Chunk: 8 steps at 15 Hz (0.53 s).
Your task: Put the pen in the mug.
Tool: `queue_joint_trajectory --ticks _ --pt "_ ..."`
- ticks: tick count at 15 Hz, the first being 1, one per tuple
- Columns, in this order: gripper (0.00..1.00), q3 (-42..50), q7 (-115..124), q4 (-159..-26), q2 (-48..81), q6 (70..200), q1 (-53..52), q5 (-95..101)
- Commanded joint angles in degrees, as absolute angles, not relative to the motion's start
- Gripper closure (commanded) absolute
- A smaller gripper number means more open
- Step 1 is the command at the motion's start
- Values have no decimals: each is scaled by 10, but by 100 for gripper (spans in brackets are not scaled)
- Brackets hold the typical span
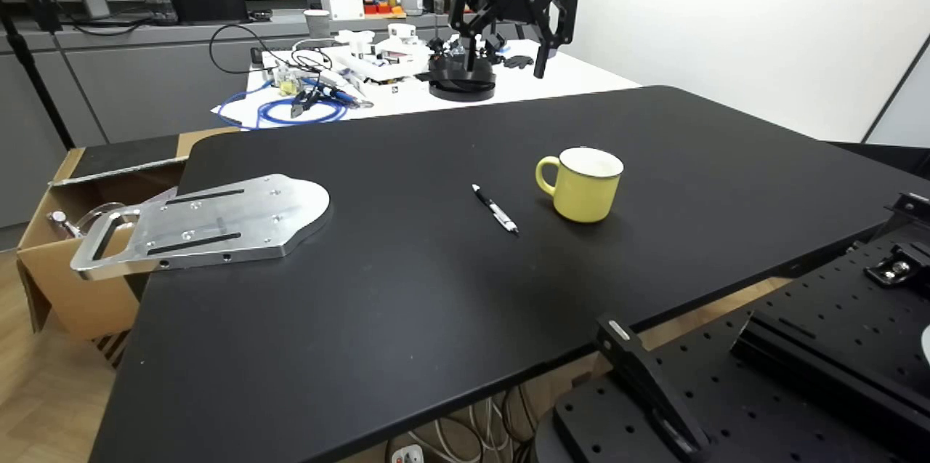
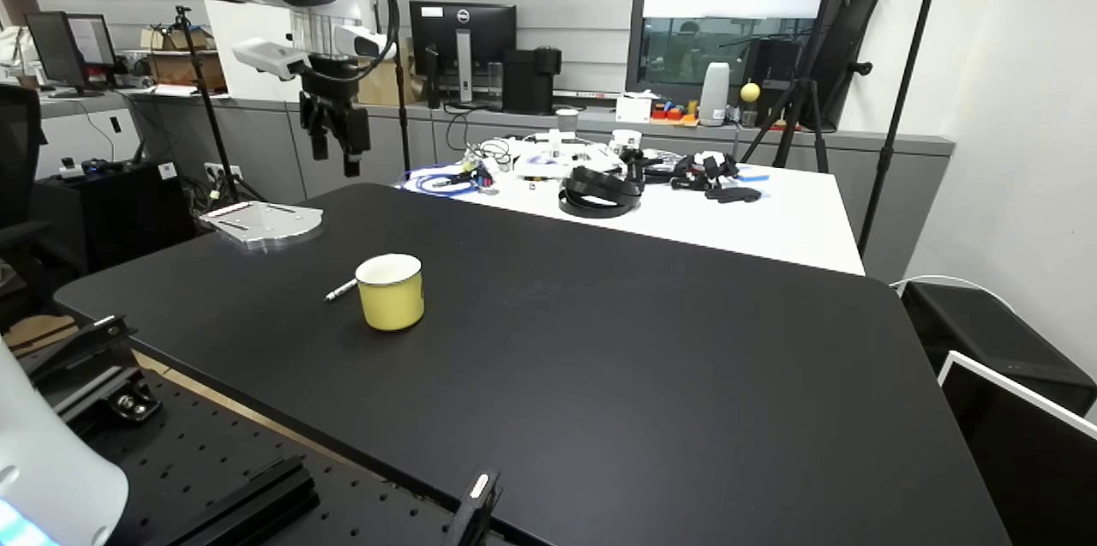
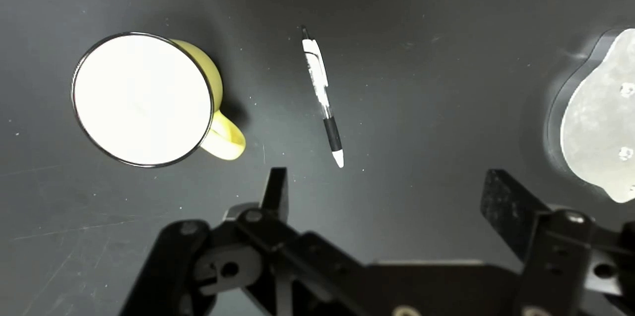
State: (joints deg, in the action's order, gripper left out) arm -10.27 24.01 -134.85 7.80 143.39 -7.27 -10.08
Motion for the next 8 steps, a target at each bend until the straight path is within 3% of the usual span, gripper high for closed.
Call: queue_joint_trajectory --ticks 1,8 --pt "0 -88 262 -1342 114 1452 -90 -90" --pt "0 -80 249 -1349 191 1524 -111 -103"
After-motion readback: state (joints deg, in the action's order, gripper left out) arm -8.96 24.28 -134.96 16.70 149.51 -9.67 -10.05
